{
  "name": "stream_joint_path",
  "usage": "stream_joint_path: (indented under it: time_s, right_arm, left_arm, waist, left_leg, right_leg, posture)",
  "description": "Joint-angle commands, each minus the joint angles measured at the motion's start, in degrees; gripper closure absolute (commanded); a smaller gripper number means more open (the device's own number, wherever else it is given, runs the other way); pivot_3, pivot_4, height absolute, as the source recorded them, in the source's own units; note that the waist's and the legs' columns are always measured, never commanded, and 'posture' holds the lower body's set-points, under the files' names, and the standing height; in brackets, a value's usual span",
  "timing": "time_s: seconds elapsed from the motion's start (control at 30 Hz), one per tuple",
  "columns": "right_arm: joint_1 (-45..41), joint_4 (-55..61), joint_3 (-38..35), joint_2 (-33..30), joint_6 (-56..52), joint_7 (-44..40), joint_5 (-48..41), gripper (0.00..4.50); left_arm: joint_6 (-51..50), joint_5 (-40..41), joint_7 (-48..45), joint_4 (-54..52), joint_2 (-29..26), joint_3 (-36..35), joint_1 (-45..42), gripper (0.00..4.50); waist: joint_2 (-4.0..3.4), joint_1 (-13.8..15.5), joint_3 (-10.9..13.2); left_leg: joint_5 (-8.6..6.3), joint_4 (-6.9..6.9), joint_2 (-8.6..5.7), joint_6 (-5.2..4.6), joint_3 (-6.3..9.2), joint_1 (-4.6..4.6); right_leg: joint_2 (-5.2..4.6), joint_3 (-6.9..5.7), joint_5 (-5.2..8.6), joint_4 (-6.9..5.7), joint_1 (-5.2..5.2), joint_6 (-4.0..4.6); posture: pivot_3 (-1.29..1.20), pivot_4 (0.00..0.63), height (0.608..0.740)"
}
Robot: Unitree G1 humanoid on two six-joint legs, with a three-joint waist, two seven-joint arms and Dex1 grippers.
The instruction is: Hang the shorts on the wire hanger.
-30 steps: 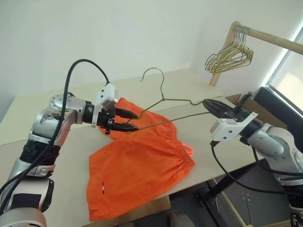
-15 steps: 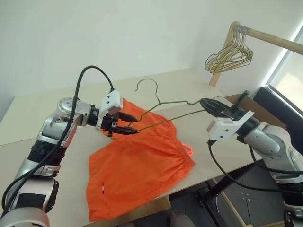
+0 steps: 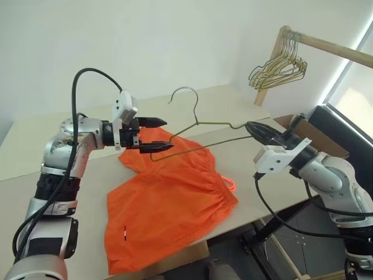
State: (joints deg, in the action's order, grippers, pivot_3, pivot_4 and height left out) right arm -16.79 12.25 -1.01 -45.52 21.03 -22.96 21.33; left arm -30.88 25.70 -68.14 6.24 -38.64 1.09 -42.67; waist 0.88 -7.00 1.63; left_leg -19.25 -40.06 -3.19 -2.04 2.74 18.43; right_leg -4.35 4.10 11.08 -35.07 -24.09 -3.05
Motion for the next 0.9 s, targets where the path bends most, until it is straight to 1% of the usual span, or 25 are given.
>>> stream_joint_path:
  time_s: [0.03,0.2,0.3,0.43,0.57,0.67,0.73,0.77,0.83,0.9]
  right_arm:
    - [-0.7,2.0,-1.9,0.2,0.0,0.4,-0.8,4.50]
    - [-1.3,1.6,-1.9,-0.1,0.3,-0.2,-1.2,4.50]
    - [-1.4,1.6,-2.0,-0.2,0.2,-0.7,-1.7,4.50]
    - [-1.3,1.8,-2.1,-0.3,0.1,-1.4,-2.1,4.50]
    - [-1.3,2.1,-2.1,-0.1,-0.2,-2.3,-2.4,4.50]
    - [-1.3,2.1,-2.1,-0.2,-0.1,-2.6,-2.6,4.50]
    - [-1.3,2.2,-2.1,-0.2,-0.1,-2.8,-2.7,4.50]
    - [-1.4,2.3,-2.1,-0.2,-0.2,-2.9,-2.8,4.50]
    - [-1.4,2.4,-2.2,-0.2,-0.2,-3.1,-3.0,4.50]
    - [-1.4,2.6,-2.2,-0.3,-0.2,-3.3,-3.1,4.50]
  left_arm:
    - [3.6,-2.6,1.9,0.1,0.1,0.0,1.0,0.02]
    - [9.5,-8.7,-1.9,4.0,-1.0,5.8,1.6,0.02]
    - [11.1,-10.3,-3.7,6.3,-0.9,7.5,0.8,0.02]
    - [13.8,-9.7,-4.8,6.7,0.3,6.9,1.7,0.02]
    - [13.9,-9.8,-5.4,4.5,-0.2,7.1,3.7,0.02]
    - [14.2,-9.5,-2.7,3.1,1.0,5.8,4.8,0.02]
    - [17.5,-7.9,-0.3,1.9,3.1,3.0,6.7,0.02]
    - [17.0,-8.2,0.7,1.0,3.2,2.8,7.1,0.02]
    - [12.5,-9.2,-0.4,-0.4,1.5,4.5,6.3,0.02]
    - [13.2,-9.4,-2.0,-0.7,1.0,5.0,6.5,0.02]
  waist:
    - [-0.01,-0.1,0.0]
    - [-0.01,0.0,0.0]
    - [-0.01,0.0,0.0]
    - [-0.01,0.0,0.0]
    - [-0.01,0.0,0.0]
    - [-0.01,0.0,0.0]
    - [-0.01,0.1,0.0]
    - [-0.01,0.1,0.0]
    - [-0.01,0.1,0.0]
    - [-0.01,0.0,0.0]
  left_leg:
    - [0.00,0.00,0.00,0.00,0.00,0.00]
    - [0.01,0.00,-0.01,0.01,0.01,-0.01]
    - [0.00,0.00,-0.02,0.01,0.01,0.00]
    - [0.00,0.00,-0.02,-0.01,0.00,0.03]
    - [-0.01,0.00,-0.01,-0.01,-0.01,0.01]
    - [0.00,0.00,0.00,-0.01,0.00,0.01]
    - [0.00,-0.01,0.00,-0.01,0.01,0.00]
    - [0.00,-0.01,0.00,-0.01,0.01,0.00]
    - [0.00,-0.01,0.00,-0.01,0.01,0.02]
    - [0.00,0.00,-0.01,-0.01,0.01,0.02]
  right_leg:
    - [-0.01,0.01,0.00,0.00,0.00,0.00]
    - [-0.01,0.00,-0.01,-0.01,0.01,0.01]
    - [0.00,-0.01,-0.01,0.00,0.02,0.01]
    - [-0.01,-0.01,-0.01,0.02,-0.01,0.01]
    - [-0.02,0.00,-0.01,0.00,0.00,0.01]
    - [0.00,0.00,-0.01,-0.02,0.00,0.01]
    - [-0.01,-0.01,-0.01,-0.03,0.01,0.01]
    - [-0.02,-0.01,-0.01,-0.02,0.00,0.01]
    - [-0.03,-0.01,-0.01,-0.02,-0.02,0.01]
    - [-0.03,0.00,-0.01,-0.02,-0.02,0.01]
  posture:
    - [-0.14,0.000,0.740]
    - [-0.13,0.000,0.740]
    - [-0.13,0.000,0.740]
    - [-0.13,0.000,0.740]
    - [-0.12,0.000,0.740]
    - [-0.12,0.000,0.740]
    - [-0.12,0.000,0.740]
    - [-0.12,0.000,0.740]
    - [-0.12,0.000,0.740]
    - [-0.13,0.000,0.740]
